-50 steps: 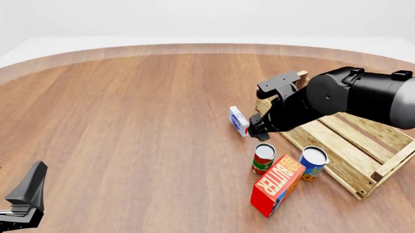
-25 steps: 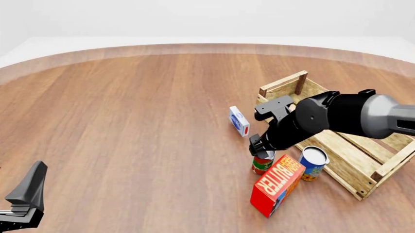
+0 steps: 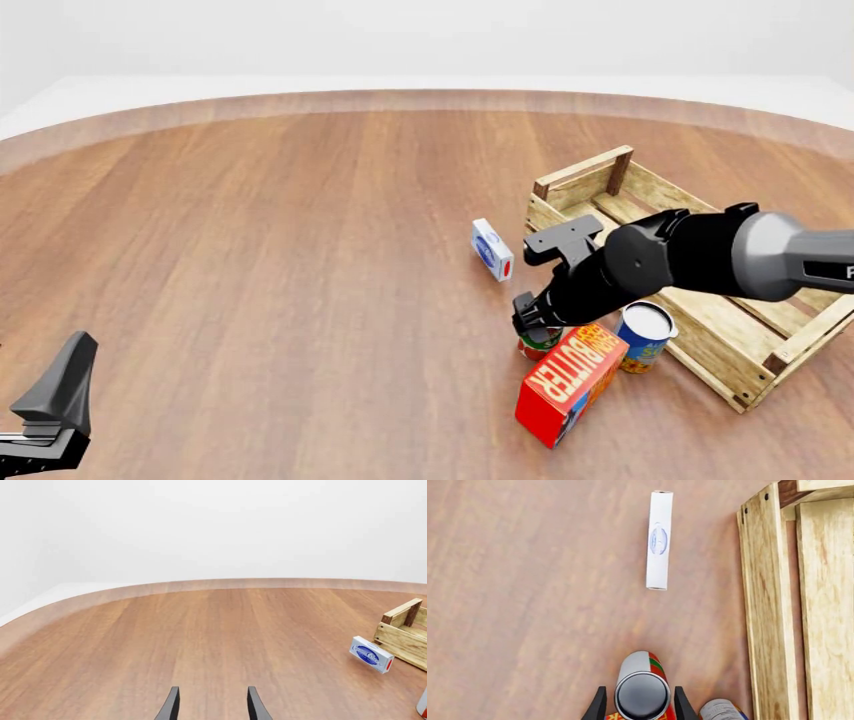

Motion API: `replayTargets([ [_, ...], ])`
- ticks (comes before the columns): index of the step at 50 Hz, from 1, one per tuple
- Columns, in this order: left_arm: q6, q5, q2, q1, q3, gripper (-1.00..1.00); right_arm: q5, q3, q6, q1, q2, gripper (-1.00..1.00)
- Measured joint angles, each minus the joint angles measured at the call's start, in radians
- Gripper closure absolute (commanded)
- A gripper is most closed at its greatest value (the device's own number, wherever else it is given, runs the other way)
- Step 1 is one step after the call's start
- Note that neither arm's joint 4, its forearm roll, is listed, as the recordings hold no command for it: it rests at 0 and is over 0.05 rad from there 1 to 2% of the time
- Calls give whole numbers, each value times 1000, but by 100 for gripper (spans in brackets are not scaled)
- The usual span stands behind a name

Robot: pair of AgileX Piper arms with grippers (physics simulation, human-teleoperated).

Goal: Pick up the tomato sauce, and put it in the wooden tray.

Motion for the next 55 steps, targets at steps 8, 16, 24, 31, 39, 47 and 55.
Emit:
replayTargets([
  [8,0,0,0,0,0,-100,-16,5,5,-3,1,-100],
  [16,0,0,0,0,0,-100,-28,9,3,-7,3,-100],
  [24,0,0,0,0,0,-100,-38,15,-21,-11,1,100],
  [31,0,0,0,0,0,-100,-45,20,-34,-12,0,100],
  [39,0,0,0,0,0,-100,-48,26,-48,-15,-5,100],
  [47,0,0,0,0,0,-100,-49,17,-55,-39,-25,100],
  [55,0,0,0,0,0,-100,-32,-20,-57,-77,-75,100],
])
